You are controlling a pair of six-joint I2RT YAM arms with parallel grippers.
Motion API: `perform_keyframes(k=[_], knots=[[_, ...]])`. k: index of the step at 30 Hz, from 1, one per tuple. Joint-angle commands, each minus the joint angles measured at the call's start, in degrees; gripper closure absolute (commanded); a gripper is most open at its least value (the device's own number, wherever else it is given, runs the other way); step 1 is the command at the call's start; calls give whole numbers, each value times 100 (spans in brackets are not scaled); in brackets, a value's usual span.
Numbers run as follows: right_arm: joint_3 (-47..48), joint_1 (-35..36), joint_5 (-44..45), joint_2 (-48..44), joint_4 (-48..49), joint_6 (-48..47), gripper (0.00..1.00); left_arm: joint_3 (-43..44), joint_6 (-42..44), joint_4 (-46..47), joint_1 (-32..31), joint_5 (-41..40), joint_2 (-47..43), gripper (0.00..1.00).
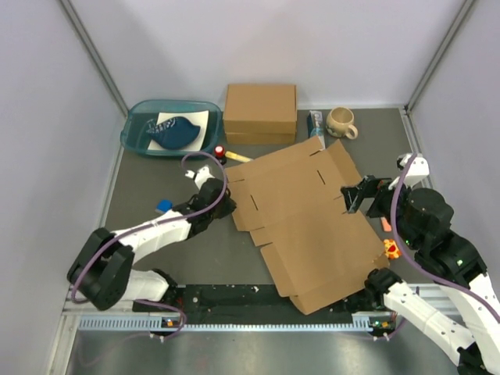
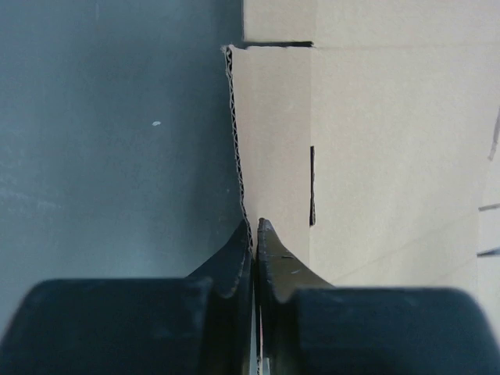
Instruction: Fold the paper box
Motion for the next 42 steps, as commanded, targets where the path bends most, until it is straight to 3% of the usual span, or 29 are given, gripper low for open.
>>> perform_keyframes(k=[1, 6, 12, 15, 17, 22, 25, 31, 36, 42], knots=[[204, 36, 92, -33, 214, -23, 2, 545, 1014, 47, 57, 199, -974, 100], [688, 53, 180, -42, 179, -242, 2, 1878, 1938, -663, 241, 1007, -1686, 100], [969, 45, 93, -138, 91, -269, 2, 4217, 3099, -2462, 268, 2396, -1416, 100], [978, 27, -100, -226, 82, -225, 2, 4685, 3442, -2957, 364, 2896, -1240, 100], [952, 53, -232, -244, 74, -172, 2, 4696, 3461, -3231, 565, 3344, -1160, 100], [847, 53, -373, -332, 21, -128, 2, 4028, 2969, -2871, 1734, 5310, -1003, 100], [741, 45, -408, -349, 12, -128, 1, 3914, 3038, -2915, 2069, 5526, -564, 100], [346, 45, -374, -332, 30, -128, 1, 3615, 3056, -2634, 2078, 5193, 342, 100], [-216, 53, -382, -175, 223, 65, 1, 2808, 2933, -1669, 2078, 4701, 712, 100], [-840, 45, -584, 396, 917, 381, 1, 3060, 3126, -1877, 2236, 4481, 1239, 97]])
